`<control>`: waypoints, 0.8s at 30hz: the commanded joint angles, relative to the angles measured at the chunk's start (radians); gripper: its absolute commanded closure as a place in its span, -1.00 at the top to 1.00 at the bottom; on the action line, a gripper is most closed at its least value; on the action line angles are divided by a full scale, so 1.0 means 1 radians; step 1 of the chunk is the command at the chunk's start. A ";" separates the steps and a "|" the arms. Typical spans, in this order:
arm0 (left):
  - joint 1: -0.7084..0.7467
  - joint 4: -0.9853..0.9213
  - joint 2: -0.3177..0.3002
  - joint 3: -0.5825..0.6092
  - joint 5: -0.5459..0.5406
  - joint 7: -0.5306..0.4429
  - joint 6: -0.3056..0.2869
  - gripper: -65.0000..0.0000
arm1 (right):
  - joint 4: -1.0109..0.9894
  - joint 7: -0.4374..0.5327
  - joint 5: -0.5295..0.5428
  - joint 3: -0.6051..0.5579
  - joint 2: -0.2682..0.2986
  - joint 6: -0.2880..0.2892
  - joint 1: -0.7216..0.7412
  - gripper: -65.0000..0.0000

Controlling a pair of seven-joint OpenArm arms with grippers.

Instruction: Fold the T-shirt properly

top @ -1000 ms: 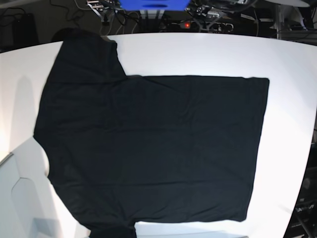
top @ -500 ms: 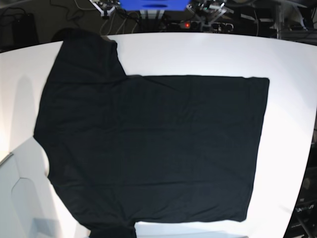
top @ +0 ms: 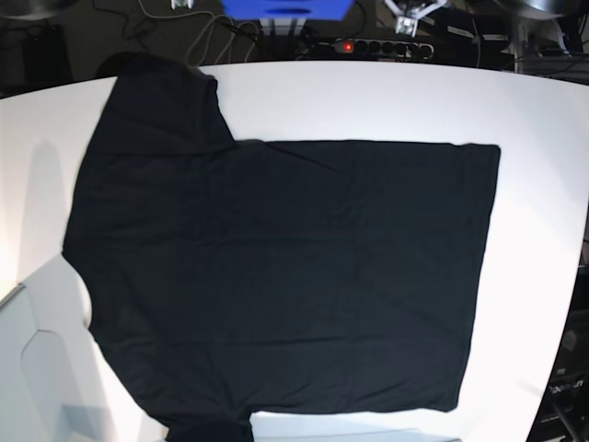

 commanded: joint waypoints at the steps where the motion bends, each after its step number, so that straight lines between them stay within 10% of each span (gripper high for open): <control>1: 0.049 0.059 -0.011 -0.002 -0.008 -0.008 0.000 -1.00 | 0.071 0.017 0.001 0.002 0.008 0.004 -0.055 -1.00; 19: 0.313 0.725 -0.021 -0.358 -0.205 -0.001 -0.003 -0.99 | 0.914 0.017 0.001 0.004 0.036 0.004 -0.445 -1.00; 24: 0.291 0.762 -0.020 -0.393 -0.205 -0.002 -0.003 -0.58 | 0.920 0.017 0.001 0.011 0.033 0.004 -0.404 -1.00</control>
